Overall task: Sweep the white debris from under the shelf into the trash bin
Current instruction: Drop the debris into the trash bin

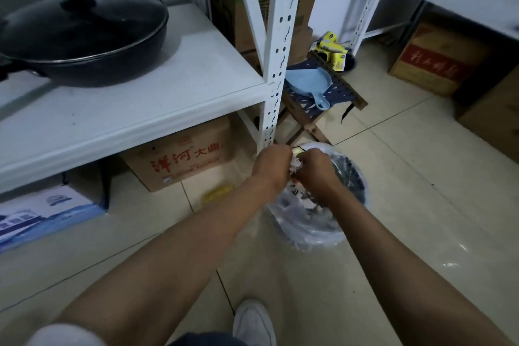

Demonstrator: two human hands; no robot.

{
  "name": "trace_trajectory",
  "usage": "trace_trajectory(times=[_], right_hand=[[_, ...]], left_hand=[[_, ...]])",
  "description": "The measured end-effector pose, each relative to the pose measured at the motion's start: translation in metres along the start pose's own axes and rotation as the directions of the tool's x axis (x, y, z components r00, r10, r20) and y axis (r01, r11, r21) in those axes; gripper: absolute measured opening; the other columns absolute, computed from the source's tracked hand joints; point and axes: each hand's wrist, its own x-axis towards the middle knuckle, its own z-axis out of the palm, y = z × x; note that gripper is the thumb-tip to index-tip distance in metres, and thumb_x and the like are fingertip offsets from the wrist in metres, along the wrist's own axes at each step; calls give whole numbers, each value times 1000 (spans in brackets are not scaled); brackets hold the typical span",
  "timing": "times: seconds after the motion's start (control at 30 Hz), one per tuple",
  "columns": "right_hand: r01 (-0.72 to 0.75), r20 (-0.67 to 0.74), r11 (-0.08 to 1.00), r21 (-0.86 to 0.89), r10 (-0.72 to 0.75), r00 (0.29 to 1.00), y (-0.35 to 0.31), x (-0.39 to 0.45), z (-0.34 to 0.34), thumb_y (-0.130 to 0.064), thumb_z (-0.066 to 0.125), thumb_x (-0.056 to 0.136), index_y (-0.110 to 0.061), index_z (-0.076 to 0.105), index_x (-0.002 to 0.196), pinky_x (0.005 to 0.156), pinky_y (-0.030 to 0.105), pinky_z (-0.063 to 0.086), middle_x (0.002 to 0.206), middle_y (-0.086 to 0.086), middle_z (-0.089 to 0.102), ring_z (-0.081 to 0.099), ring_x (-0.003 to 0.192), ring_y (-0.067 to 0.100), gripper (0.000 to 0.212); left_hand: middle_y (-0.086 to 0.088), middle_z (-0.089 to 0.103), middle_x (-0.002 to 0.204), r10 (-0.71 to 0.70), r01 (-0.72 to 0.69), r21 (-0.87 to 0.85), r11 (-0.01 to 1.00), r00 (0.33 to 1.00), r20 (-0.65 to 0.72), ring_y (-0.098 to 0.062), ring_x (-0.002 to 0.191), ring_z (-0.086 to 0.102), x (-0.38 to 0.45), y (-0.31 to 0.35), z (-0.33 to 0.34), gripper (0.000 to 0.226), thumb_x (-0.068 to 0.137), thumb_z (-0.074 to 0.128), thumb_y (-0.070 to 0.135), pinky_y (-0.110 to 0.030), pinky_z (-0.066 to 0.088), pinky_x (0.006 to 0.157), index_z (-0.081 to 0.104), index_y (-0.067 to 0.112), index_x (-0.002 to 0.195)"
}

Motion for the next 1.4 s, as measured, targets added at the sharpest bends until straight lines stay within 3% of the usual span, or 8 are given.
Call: trace_trajectory(times=[0.17,0.3,0.47,0.57,0.7,0.83,1.2,1.4], right_hand=[[-140,50,989,-53,143,988,48,-4,-1,-11,57,89,1,65,107,91,36,47,110,21,67,61,105,33,23],[-151,57,988,-39,153,987,69,-2,4,-12,62,86,1,63,110,93,42,50,110,22,67,62,106,35,27],[-133,322,974,-186,188,928,87,5,2,-18,82,67,-13,58,126,92,33,49,122,8,66,62,109,26,64],[-90,370,971,-222,169,914,92,12,6,-15,77,71,-16,53,132,99,38,48,126,8,64,59,115,28,65],[-98,222,972,-215,146,964,93,16,10,-14,51,93,-10,64,117,90,42,53,109,15,69,64,99,32,28],[-176,38,969,-172,185,982,87,13,13,-17,52,92,-8,67,101,80,41,57,98,15,70,67,91,34,19],[-179,84,955,-236,203,975,79,13,14,-10,57,89,-8,65,109,88,40,54,109,15,68,64,102,32,22],[-239,-13,936,-257,244,970,67,9,8,-13,59,88,-11,65,101,80,39,58,102,12,71,67,95,31,15]], left_hand=[[-19,61,124,30,-16,-69,998,976,217,-32,119,55,16,27,39,28,93,52,5,-26,41,95,60,-2,119],[-18,65,119,45,-37,-30,999,945,325,-33,114,59,24,35,55,28,89,59,7,-35,48,97,63,2,116],[-16,62,123,93,-139,71,988,891,445,-32,115,58,33,38,53,38,85,65,10,-34,48,94,58,4,121],[-17,64,120,93,-150,96,984,890,446,-32,113,60,34,40,53,31,86,63,7,-34,49,92,61,2,117],[-17,67,115,127,-176,124,977,937,324,-32,106,64,32,46,52,25,91,48,0,-38,52,87,65,1,110],[-17,67,113,100,-139,140,980,963,251,-32,103,64,33,44,57,24,92,49,1,-39,52,87,67,3,108],[-18,68,110,76,-116,114,987,949,306,-35,106,63,32,31,60,23,91,52,7,-41,51,90,66,3,109],[-12,68,113,88,-85,-21,996,954,287,-29,109,62,30,22,53,35,78,71,2,-37,51,95,63,9,112]])
